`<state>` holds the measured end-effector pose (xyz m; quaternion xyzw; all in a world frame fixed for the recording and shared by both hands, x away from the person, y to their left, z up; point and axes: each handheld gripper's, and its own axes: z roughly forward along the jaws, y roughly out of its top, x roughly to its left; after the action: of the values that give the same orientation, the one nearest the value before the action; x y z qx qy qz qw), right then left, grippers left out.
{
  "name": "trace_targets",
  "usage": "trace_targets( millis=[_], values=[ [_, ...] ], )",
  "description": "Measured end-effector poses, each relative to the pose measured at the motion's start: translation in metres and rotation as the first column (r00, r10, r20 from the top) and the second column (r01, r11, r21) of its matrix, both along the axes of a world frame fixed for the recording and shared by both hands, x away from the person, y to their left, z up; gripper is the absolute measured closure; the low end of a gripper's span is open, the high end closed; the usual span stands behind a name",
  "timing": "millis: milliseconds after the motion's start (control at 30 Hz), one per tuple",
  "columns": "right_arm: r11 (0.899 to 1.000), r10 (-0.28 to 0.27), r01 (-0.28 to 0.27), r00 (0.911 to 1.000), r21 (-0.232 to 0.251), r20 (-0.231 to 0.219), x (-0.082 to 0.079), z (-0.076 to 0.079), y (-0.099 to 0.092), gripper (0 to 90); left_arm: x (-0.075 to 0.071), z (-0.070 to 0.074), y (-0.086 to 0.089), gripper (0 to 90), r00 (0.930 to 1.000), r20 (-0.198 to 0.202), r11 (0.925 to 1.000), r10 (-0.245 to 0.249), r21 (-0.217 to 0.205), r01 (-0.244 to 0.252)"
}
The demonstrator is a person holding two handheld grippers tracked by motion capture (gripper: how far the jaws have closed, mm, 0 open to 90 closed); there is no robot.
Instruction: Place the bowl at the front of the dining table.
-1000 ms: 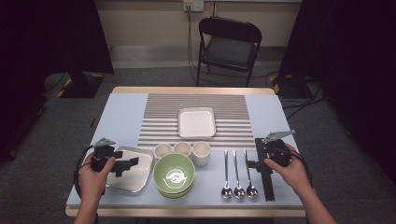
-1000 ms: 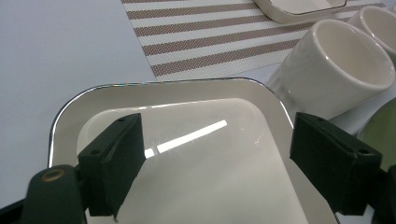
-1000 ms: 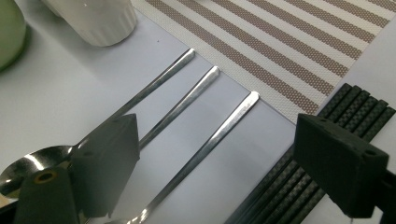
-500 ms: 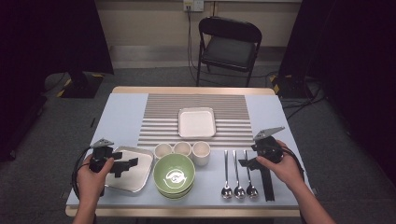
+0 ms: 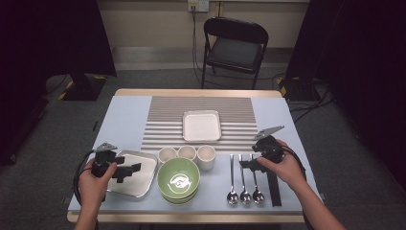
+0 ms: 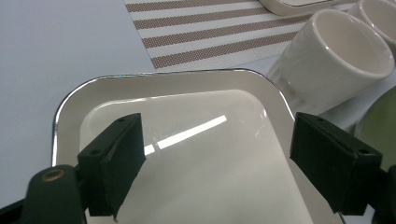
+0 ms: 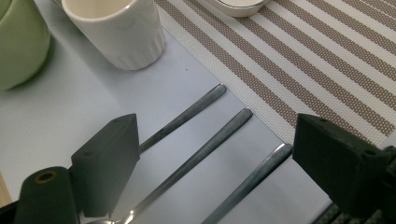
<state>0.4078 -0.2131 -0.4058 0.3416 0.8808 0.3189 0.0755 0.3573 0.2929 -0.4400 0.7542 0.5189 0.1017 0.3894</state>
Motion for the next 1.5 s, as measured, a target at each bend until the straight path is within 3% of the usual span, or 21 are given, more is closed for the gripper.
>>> trace_targets(
  millis=[633,1500],
  values=[
    [1.000,0.030,-0.030,0.9995,0.003,-0.002,0.008,0.008,0.017,14.3,0.000,0.000,-0.003,17.3,0.9999,-0.004,0.9998,-0.012,0.017,0.012],
    [0.995,0.098,-0.098,0.9950,-0.012,0.021,0.012,0.034,0.049,14.3,0.001,-0.002,-0.002,17.1,0.9999,0.001,0.9998,-0.012,0.016,0.012]
  ],
)
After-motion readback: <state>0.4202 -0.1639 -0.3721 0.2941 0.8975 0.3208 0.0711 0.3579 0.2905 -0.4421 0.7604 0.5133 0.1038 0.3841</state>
